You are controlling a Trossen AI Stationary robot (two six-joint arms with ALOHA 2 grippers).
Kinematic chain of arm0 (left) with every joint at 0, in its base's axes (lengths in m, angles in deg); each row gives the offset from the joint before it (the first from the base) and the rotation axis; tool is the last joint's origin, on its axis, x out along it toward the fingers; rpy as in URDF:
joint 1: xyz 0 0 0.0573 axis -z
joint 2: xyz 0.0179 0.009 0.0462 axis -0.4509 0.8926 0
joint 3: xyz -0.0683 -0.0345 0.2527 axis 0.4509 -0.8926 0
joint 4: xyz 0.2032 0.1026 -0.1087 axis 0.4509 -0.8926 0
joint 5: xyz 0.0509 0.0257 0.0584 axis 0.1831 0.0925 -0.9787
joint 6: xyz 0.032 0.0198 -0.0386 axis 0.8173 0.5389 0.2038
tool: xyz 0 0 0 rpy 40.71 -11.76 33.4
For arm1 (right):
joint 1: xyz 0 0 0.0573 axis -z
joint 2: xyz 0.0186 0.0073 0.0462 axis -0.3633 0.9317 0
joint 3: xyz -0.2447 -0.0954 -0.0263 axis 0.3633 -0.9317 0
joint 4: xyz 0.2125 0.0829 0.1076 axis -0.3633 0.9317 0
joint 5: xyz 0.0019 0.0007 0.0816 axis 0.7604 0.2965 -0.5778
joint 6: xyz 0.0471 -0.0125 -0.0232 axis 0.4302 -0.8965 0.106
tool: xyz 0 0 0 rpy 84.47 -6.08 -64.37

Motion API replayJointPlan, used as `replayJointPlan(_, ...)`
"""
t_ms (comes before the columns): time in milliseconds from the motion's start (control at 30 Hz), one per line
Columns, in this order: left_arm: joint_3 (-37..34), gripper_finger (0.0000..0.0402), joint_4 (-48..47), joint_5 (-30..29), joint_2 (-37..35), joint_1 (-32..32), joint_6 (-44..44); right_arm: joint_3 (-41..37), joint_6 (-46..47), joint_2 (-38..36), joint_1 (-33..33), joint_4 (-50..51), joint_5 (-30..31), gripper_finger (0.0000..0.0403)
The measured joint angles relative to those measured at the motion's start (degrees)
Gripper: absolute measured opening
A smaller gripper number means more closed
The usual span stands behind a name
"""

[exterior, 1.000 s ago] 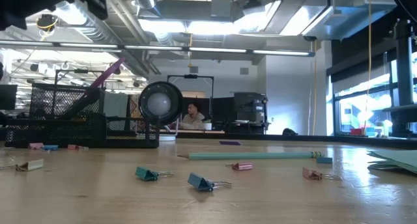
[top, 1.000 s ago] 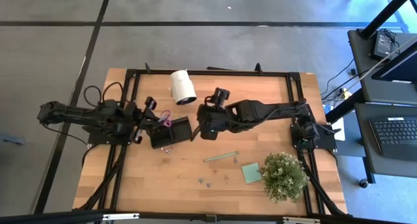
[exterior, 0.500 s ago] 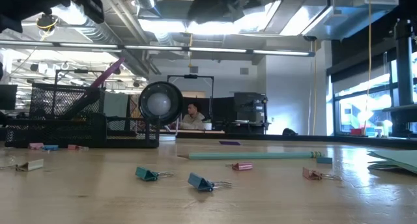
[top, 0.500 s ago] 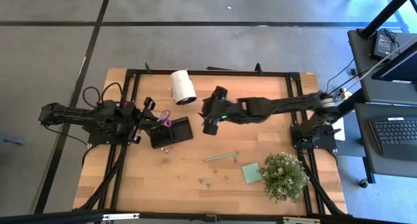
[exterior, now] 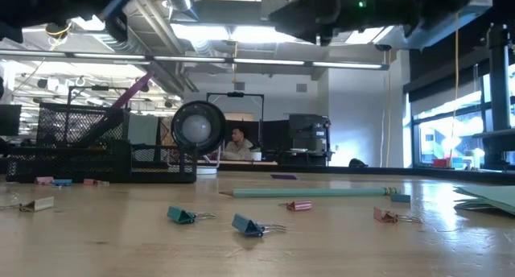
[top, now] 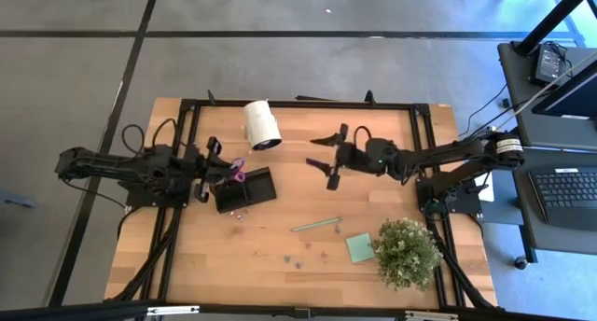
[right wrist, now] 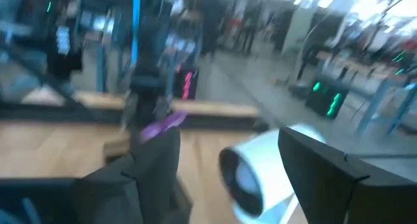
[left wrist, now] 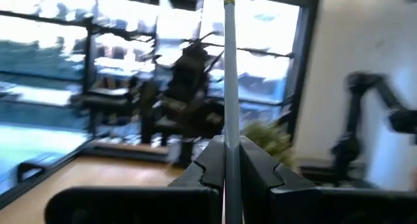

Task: Pick and place office supplies into organizer
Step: Put the blue pencil into the black desk organizer

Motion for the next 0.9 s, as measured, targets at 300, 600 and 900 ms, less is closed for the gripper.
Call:
replayJointPlan(300, 0.00, 0.0016, -1.87, -3.71, 2.52, 0.00, -0.73, -3.91, 7.23, 0.26, 0.63, -3.53, -0.02, 0.0262)
replayJointPlan(600, -2.92, 0.0017, -0.68, -7.48, 2.36, 0.00, -1.38, -3.91, 10.71, 0.26, 0.22, -0.78, -0.02, 0.0262)
replayJointPlan(900, -8.53, 0.0017, 5.39, -8.88, 2.31, 0.00, -2.96, -3.91, 8.20, 0.26, 0.22, -0.64, 0.00, 0.0262)
